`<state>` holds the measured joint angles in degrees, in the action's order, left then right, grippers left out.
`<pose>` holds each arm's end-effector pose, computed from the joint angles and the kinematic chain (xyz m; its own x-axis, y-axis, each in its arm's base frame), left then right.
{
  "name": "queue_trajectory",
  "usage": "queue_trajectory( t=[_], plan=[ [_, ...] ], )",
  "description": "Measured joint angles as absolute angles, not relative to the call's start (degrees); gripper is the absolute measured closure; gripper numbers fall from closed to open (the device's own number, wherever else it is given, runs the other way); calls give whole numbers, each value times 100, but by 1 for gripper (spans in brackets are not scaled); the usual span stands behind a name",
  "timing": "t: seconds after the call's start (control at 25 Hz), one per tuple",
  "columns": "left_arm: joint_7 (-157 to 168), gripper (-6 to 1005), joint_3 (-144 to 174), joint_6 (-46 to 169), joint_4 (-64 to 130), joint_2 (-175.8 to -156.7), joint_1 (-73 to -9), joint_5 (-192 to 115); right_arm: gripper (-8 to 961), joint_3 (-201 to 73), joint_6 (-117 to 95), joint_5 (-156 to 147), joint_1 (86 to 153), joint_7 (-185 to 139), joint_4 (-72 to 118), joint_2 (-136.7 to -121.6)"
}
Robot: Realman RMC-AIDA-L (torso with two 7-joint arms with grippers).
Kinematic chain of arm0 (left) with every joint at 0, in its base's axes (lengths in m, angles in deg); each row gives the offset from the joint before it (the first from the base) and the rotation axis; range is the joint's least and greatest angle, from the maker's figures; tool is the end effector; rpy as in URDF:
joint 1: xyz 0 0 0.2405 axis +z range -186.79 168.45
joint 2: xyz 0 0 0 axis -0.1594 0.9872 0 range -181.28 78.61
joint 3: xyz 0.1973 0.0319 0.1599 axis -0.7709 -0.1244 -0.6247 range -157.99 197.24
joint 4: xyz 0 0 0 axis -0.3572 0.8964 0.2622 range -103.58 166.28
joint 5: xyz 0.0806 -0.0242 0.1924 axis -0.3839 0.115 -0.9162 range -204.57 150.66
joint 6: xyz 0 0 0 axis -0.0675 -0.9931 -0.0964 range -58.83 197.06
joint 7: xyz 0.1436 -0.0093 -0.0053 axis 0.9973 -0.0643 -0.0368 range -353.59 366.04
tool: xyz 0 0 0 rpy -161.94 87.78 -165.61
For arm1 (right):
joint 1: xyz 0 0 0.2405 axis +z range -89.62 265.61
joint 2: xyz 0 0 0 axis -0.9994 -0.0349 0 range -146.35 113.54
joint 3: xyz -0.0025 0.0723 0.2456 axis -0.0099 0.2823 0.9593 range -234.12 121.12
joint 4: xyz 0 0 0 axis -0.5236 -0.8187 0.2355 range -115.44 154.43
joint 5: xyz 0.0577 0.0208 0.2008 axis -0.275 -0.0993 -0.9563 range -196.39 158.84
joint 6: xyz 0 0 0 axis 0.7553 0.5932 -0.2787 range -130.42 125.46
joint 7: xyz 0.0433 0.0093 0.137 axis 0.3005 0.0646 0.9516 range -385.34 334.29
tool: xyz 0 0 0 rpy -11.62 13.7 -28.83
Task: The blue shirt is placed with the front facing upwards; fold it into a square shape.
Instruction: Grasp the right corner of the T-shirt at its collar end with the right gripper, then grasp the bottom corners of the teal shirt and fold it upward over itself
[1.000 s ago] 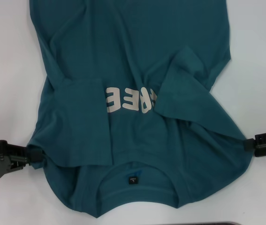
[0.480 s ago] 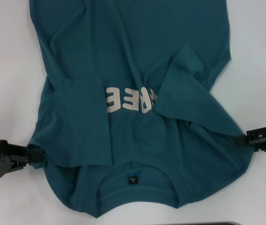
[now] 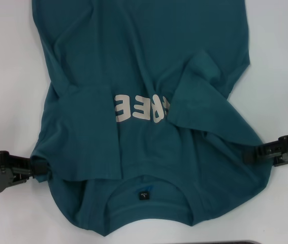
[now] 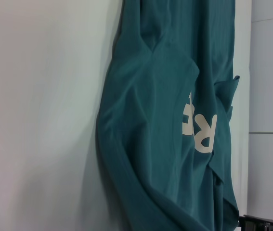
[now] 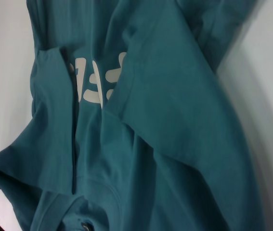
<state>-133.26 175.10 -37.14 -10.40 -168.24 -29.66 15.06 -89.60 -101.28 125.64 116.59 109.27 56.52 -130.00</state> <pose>-0.3397 0.2330 0.0318 -0.1584 0.9731 0.1675 0.9503 0.1042 0.2934 0.3345 0.2742 0.0247 0.0672 -0.9961 -0.0570 -0.9950 -0.0711 0.0701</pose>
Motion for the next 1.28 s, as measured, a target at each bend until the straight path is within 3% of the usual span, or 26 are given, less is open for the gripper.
queue_trajectory(
  t=[0.48,0.92,1.28],
  plan=[
    [-13317,949,17510,-3745,-1039,-16832,-2983,1506,397,-8941,-10157,12578,11644,10927,5725,-13004],
    [-13317,949,17477,-3785,-1039,-16790,-2974,1484,867,-8961,-10257,12667,11603,10979,5740,-12910],
    [-13317,949,17238,-3972,-1053,-16639,-2840,1352,913,-8913,-10657,13328,11568,11080,6225,-12867]
  ],
)
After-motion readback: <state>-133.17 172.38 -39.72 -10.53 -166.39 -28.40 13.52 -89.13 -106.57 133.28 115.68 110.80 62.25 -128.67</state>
